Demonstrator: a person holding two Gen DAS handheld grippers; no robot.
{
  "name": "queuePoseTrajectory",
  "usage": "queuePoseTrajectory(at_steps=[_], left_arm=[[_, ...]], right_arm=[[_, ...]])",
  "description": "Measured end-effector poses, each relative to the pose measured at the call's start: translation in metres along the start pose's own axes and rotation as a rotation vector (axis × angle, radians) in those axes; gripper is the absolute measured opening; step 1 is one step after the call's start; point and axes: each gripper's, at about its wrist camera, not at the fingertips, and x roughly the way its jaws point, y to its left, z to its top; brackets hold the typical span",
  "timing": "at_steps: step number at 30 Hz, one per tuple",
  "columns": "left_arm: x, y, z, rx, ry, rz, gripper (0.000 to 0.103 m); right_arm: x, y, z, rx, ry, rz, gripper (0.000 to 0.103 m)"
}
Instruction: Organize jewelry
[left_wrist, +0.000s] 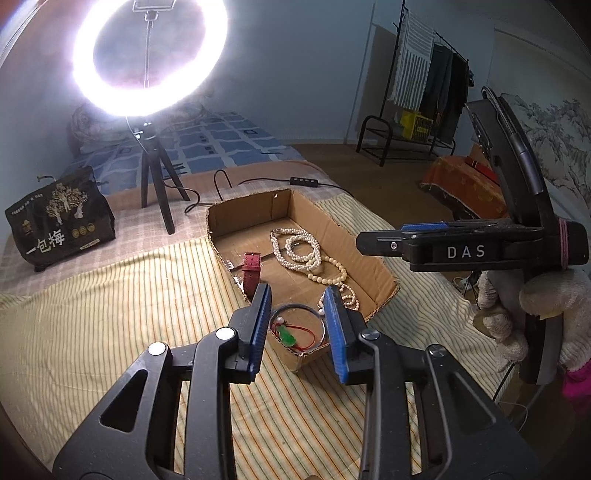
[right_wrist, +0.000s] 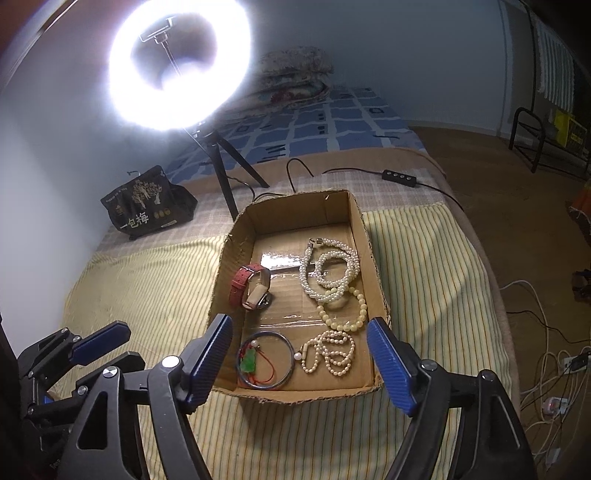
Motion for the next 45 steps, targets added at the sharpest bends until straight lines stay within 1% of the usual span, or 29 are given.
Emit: queuePoseTrajectory(at_steps=[8,9,11,19,20,22,23,24,26,28,30,32,35,36,38,45], left_arm=[[-0.025,0.002,0.001,0.002,-0.033,0.006,0.031],[-0.029,0.002,0.001,0.002,-0.038,0.009,0.034],[-0.037,0.002,0.001,0.004,-0.049,0.012,0.037],[-0.063,0.003,0.0,0.013,-0.076,0.027,0.038],[-0.065,0.004,-0.001,0.014,-0.079,0.029,0.038],[-0.073,0.005,-0.003,0.016,-0.089,0.038,0.046],[-0.077,0.006,-0.004,0.016,-0.095,0.042,0.052],[-0.081,0.007,-0.005,0.017,-0.101,0.049,0.054],[-0.088,0.009,-0.007,0.019,-0.109,0.059,0.054],[-0.094,0.012,-0.009,0.019,-0.115,0.071,0.055],[-0.102,0.013,-0.011,0.017,-0.123,0.084,0.067],[-0.111,0.015,-0.013,0.015,-0.137,0.098,0.071],[-0.12,0.015,-0.016,0.018,-0.144,0.115,0.073],[-0.124,0.016,-0.017,0.016,-0.145,0.122,0.077],[-0.13,0.016,-0.019,0.011,-0.15,0.125,0.079],[-0.152,0.014,-0.026,0.003,-0.162,0.141,0.08]], right_arm=[[-0.025,0.015,-0.003,-0.021,-0.038,-0.019,0.081],[-0.028,0.018,-0.003,-0.025,-0.042,-0.023,0.082],[-0.034,0.023,-0.004,-0.033,-0.053,-0.031,0.084],[-0.058,0.04,-0.011,-0.049,-0.091,-0.059,0.087],[-0.062,0.042,-0.013,-0.047,-0.096,-0.066,0.09],[-0.068,0.045,-0.015,-0.043,-0.111,-0.081,0.097],[-0.072,0.046,-0.017,-0.04,-0.123,-0.088,0.099],[-0.076,0.048,-0.019,-0.038,-0.135,-0.094,0.099],[-0.083,0.05,-0.022,-0.038,-0.15,-0.105,0.103],[-0.09,0.055,-0.026,-0.033,-0.165,-0.137,0.103],[-0.097,0.059,-0.03,-0.037,-0.175,-0.162,0.103],[-0.104,0.065,-0.033,-0.045,-0.188,-0.185,0.103],[-0.114,0.072,-0.038,-0.046,-0.208,-0.218,0.103],[-0.117,0.074,-0.04,-0.045,-0.215,-0.219,0.103],[-0.124,0.076,-0.043,-0.039,-0.231,-0.215,0.103],[-0.147,0.083,-0.054,-0.009,-0.286,-0.224,0.103]])
